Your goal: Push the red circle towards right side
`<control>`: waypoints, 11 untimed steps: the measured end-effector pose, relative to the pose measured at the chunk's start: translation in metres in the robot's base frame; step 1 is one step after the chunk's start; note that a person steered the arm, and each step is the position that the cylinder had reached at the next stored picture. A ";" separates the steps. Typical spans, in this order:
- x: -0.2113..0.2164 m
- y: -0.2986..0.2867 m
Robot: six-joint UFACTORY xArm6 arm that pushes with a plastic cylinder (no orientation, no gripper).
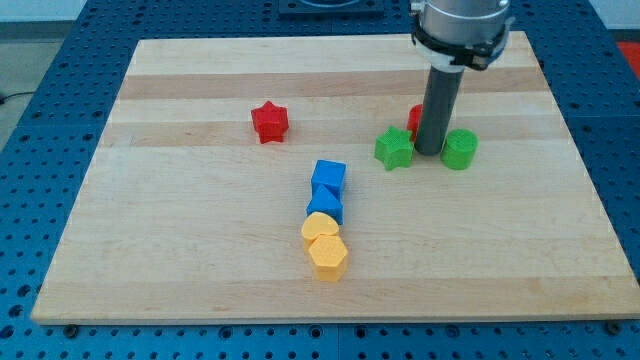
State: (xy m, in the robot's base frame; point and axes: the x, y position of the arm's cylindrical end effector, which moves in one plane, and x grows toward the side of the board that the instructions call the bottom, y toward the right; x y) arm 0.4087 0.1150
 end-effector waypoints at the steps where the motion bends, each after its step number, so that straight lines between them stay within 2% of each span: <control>1: -0.005 -0.006; 3: -0.037 -0.045; 5: -0.040 0.002; 7: -0.041 0.024; 8: -0.057 -0.004; 10: -0.004 -0.037; 11: -0.005 -0.062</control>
